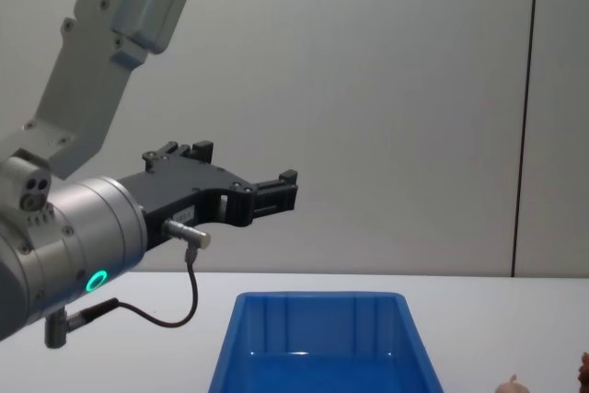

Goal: Pick up the two dolls from the table and place them into the box.

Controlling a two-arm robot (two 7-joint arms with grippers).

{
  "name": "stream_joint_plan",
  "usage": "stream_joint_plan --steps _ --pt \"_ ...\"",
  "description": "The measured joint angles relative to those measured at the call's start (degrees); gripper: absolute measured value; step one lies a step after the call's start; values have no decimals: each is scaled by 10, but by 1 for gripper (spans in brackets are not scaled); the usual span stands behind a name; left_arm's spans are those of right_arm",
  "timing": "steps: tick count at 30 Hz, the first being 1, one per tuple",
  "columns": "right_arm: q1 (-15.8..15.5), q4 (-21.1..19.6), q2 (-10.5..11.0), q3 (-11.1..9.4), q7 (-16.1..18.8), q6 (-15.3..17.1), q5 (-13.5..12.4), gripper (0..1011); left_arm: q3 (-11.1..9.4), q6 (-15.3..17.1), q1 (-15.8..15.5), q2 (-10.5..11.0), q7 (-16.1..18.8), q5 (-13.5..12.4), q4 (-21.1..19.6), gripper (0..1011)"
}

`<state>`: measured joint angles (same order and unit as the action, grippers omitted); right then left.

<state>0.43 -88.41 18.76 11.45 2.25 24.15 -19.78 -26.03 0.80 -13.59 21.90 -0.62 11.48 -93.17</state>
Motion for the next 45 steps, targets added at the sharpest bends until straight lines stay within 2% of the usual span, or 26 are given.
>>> stream_joint_plan --steps 4,6,7,11,27,33,45 --pt "0 0 -1 0 1 -1 0 474 0 0 0 0 0 0 0 1001" --pt "-1 -3 -1 0 1 -4 0 387 0 0 0 0 0 0 0 1001" --pt "-2 -5 -1 -1 2 -7 0 387 0 0 0 0 0 0 0 1001" --pt "-5 -12 0 -1 2 -18 4 281 0 0 0 0 0 0 0 1001" --pt "-11 -51 2 -2 7 -83 29 281 0 0 0 0 0 0 0 1001" --pt "-4 -68 0 2 32 -106 49 282 0 0 0 0 0 0 0 1001" --pt "17 -80 -13 20 97 -111 85 281 0 0 0 0 0 0 0 1001"
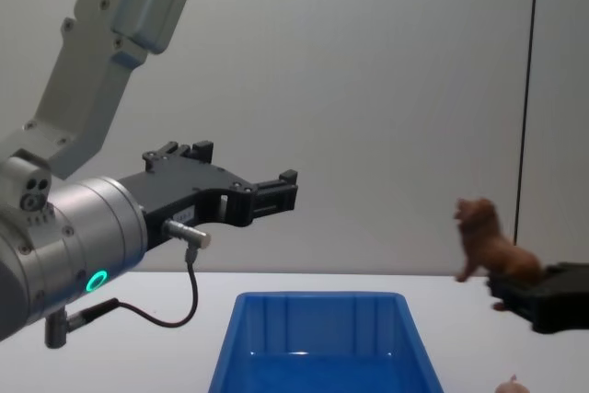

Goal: Pick up the two dolls from the table and place them into the box.

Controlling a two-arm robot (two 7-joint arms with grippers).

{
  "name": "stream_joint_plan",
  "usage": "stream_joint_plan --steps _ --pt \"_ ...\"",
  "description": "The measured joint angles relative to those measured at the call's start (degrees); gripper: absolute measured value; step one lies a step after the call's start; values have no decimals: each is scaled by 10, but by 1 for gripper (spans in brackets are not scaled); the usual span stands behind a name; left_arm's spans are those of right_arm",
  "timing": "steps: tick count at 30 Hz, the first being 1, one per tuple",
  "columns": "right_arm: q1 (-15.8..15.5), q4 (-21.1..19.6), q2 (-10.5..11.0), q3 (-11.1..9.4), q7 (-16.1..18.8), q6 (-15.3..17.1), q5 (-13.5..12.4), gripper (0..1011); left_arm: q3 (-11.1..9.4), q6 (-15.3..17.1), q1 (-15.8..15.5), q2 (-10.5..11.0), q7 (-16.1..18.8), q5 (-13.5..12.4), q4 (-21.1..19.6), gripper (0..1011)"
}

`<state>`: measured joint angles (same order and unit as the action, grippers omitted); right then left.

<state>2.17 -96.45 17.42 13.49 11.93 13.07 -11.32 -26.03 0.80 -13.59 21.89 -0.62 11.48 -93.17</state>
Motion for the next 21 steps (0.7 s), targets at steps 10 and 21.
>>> stream_joint_plan --steps 10,21 --pt "32 17 -32 33 64 23 48 281 0 0 0 0 0 0 0 1001" --pt "67 56 -70 63 99 43 88 570 0 0 0 0 0 0 0 1001"
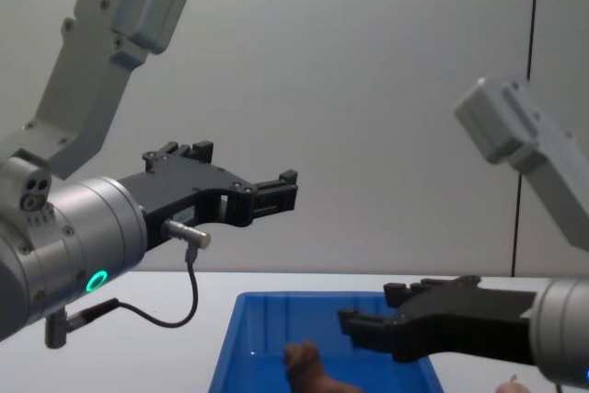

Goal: Pick up the two dolls from the table and place them into the box.

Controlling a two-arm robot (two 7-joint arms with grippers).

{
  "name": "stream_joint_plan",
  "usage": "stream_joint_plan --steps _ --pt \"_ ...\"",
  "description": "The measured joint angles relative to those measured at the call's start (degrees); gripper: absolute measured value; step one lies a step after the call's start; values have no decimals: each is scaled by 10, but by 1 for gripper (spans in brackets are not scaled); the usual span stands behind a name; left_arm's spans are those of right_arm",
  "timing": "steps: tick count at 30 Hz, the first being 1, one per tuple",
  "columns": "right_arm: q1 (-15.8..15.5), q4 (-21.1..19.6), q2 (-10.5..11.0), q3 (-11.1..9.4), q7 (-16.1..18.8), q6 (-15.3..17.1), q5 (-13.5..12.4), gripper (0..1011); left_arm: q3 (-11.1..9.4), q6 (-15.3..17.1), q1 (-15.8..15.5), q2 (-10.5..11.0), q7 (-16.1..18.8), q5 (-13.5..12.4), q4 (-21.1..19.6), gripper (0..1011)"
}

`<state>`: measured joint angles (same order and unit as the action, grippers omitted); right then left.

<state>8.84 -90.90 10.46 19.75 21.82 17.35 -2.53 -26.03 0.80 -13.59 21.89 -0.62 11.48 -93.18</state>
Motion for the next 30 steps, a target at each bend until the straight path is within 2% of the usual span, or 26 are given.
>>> stream_joint_plan --steps 2,3,5,8,9,13,15,30 --pt "3 4 -3 2 1 2 3 603 0 0 0 0 0 0 0 1002" --pt "6 7 -5 3 1 3 4 675 0 0 0 0 0 0 0 1001" --pt "8 9 -7 3 1 5 5 712 0 0 0 0 0 0 0 1001" --pt "12 14 -9 3 -2 9 4 827 0 0 0 0 0 0 0 1001" --pt "12 15 -9 2 -3 9 3 827 0 0 0 0 0 0 0 1001" --pt "13 16 -8 -2 -14 13 -4 960 0 0 0 0 0 0 0 1001" --pt "13 16 -7 -5 -19 15 -8 989 0 0 0 0 0 0 0 1001" --pt "-14 8 16 -32 -89 38 -57 1001 0 0 0 0 0 0 0 1002"
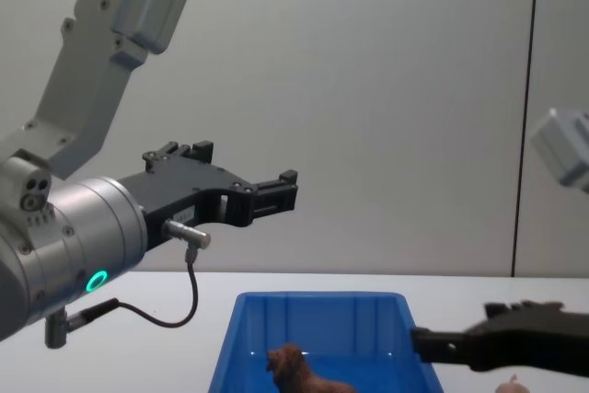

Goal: Pick up the two dolls from the table and place them into the box.

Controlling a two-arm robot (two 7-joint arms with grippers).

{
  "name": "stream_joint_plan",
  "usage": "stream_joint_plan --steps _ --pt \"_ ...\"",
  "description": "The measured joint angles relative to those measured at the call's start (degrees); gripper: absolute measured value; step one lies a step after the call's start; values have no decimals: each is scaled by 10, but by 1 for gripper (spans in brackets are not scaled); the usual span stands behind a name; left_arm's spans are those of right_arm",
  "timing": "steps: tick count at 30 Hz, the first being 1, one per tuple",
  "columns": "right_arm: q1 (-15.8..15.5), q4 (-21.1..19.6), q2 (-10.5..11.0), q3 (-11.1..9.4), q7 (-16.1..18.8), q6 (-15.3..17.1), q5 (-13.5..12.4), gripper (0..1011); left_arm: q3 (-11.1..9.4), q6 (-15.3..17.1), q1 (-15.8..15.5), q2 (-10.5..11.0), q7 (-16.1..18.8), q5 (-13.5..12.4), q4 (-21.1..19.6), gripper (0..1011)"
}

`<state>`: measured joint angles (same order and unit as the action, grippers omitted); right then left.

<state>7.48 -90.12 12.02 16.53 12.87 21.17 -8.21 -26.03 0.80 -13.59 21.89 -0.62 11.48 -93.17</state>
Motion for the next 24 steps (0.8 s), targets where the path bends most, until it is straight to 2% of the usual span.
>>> stream_joint_plan --steps 11,24 --pt "-25 -5 14 -11 -36 18 -18 1001 0 0 0 0 0 0 0 1002" --pt "-37 1 18 -14 -53 42 -26 1001 0 0 0 0 0 0 0 1001"
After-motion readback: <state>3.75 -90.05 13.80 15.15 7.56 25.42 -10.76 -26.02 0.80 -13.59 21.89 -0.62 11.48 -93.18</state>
